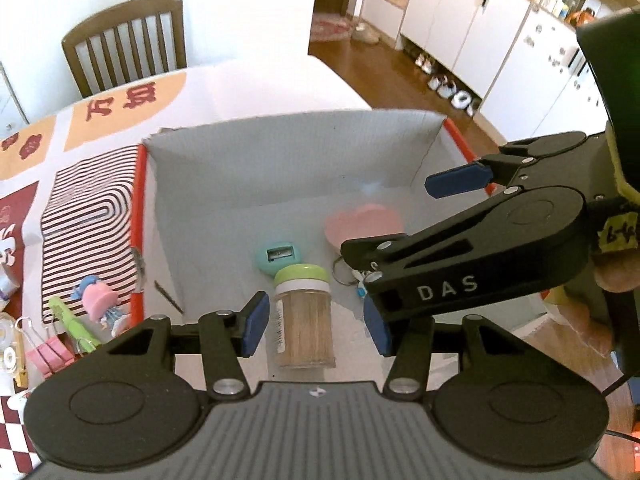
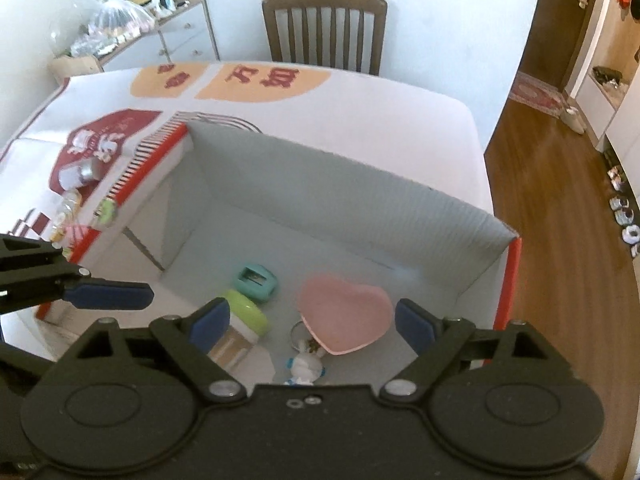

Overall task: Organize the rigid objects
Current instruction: 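Open both grippers to set the jar and heart dish in the box, then move both grippers back over the remaining items on the table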

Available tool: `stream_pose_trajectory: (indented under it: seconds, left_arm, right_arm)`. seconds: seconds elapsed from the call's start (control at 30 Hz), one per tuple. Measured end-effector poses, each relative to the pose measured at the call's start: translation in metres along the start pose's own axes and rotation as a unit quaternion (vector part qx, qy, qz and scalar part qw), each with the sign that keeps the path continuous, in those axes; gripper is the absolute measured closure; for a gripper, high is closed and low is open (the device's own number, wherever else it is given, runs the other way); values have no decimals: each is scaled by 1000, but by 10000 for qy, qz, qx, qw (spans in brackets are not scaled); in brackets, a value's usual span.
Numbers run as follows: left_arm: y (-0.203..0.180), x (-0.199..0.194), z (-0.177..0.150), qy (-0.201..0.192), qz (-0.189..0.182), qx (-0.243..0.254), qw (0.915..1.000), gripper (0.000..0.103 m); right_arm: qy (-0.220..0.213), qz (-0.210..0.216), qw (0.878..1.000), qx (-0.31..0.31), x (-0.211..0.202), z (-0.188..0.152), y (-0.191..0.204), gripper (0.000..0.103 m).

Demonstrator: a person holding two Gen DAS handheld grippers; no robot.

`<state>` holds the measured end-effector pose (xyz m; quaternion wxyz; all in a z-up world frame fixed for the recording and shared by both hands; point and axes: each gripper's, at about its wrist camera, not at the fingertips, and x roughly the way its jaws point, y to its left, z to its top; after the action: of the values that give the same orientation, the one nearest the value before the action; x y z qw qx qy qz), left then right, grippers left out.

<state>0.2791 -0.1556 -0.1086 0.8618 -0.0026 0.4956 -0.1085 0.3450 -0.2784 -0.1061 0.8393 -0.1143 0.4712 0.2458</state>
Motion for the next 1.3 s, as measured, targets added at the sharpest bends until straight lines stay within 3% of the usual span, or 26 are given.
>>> stream_pose_trajectory:
  seconds: [0.53, 0.93, 1.03, 1.2, 1.3]
  left_arm:
    - [36, -71, -32, -813, 186, -488, 9953, 52]
    - [106, -118, -68, -1195, 400, -908, 9879, 52]
    - [127, -125, -78, -1233, 437, -989, 9865, 43]
    - [161, -134, -93, -1269, 480, -1083, 9848, 41]
    - [183, -136, -101, -1295, 524, -1163, 9833, 32]
  right_arm:
    - [-637, 271, 9976, -69, -52, -4, 34, 5]
    - [-1036, 516, 9926, -369, -73, -17, 95, 3]
    - [-1112, 557, 9909, -514, -73, -20, 118, 3]
    - [-1141, 730, 9891, -577, -71, -21, 154, 2]
    - [-1147, 794, 9886, -567, -66, -22, 176, 2]
